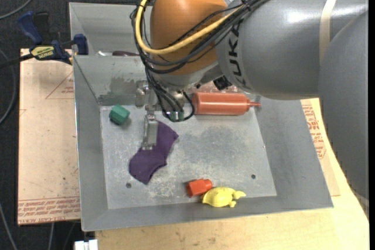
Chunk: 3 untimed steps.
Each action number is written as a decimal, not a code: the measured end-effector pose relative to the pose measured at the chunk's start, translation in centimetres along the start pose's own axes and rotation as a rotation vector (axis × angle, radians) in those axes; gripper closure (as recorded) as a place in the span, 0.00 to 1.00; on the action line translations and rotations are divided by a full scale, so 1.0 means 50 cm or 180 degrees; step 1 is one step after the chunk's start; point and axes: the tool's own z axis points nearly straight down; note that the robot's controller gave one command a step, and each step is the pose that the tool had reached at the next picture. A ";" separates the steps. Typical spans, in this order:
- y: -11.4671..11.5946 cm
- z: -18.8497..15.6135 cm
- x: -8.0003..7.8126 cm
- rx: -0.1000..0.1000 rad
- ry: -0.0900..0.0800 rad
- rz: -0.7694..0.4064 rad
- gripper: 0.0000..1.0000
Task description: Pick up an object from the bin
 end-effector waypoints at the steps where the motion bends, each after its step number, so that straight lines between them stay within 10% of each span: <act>1: -0.002 -0.010 -0.003 -0.0005 -0.0023 0.0012 0.00; 3: -0.105 0.078 0.091 0.0005 -0.0042 -0.0171 0.00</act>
Offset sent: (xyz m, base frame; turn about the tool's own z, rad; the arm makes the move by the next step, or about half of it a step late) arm -0.0539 -0.0939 -0.0088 -0.0475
